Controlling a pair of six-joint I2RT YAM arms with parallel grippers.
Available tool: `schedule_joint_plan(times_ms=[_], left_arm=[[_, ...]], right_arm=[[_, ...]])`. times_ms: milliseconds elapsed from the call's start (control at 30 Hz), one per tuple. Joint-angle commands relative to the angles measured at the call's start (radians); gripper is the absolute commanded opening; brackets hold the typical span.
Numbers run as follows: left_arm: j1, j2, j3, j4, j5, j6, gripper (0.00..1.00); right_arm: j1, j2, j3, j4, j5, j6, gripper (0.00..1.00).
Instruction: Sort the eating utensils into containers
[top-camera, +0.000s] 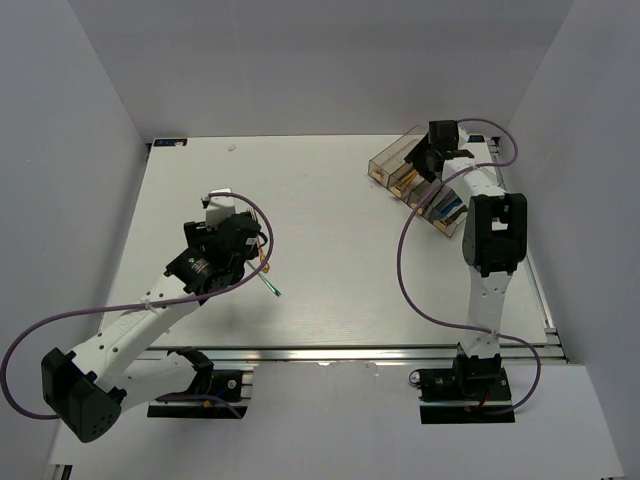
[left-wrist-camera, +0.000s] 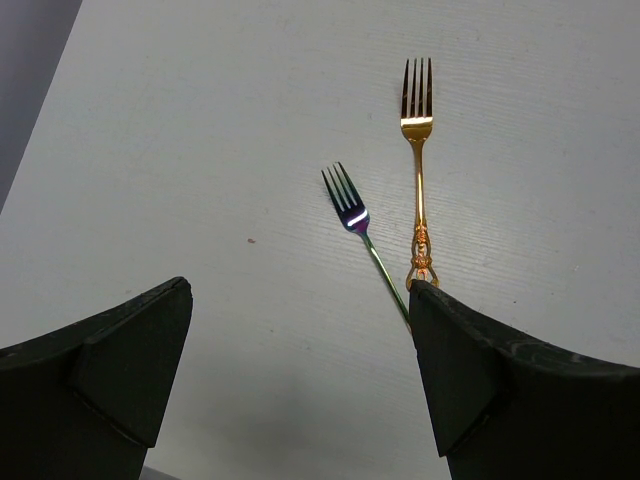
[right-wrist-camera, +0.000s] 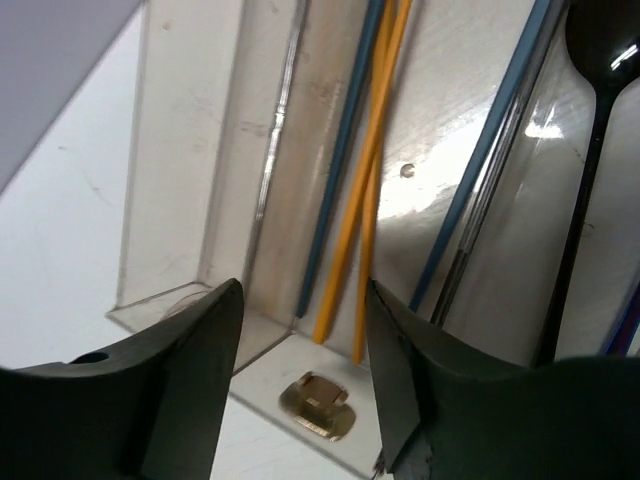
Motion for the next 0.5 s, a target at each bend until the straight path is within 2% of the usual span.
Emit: schedule_joint_plan(times_ms=[0,33,67,133,233,267,333,467], left_arm=[[0.011,-0.009,-0.003,0.01,-0.008,-0.012,0.98],[0.02,-0.009,-0.002,0.008,-0.007,-0.018,0.98],[0.028,-0.007,0.001,0.002,-0.006,-0.04,0.98],[0.054,-0.001,0.015,-0.012,-0.003,-0.07,0.98],[0.071,0.014,0.03,-0.033,0.0,-0.158,0.98],[0.071,0.022,0.027,-0.021,0.007,-0.214,0.98],[0.071,0.064,0.017,0.003,0.047,-0.294,0.98],[0.071,0.216,0.069,-0.016,0.113,-0.398,0.98]], right_arm=[[0.004,-0.129,0.035,0.011,-0.014,-0.008,0.6],[0.009,-0.149,0.025,0.034,-0.022,-0.035,0.6],[0.026,-0.185,0.01,0.044,-0.028,-0.054,0.66],[0.053,-0.224,-0.005,0.074,-0.034,-0.142,0.7],[0.141,-0.29,-0.038,0.078,-0.031,-0.251,0.79],[0.192,-0.316,-0.047,0.064,-0.019,-0.318,0.89],[0.263,-0.354,-0.079,0.033,0.012,-0.377,0.89],[0.363,-0.434,-0.231,0.054,-0.07,-0.423,0.89]])
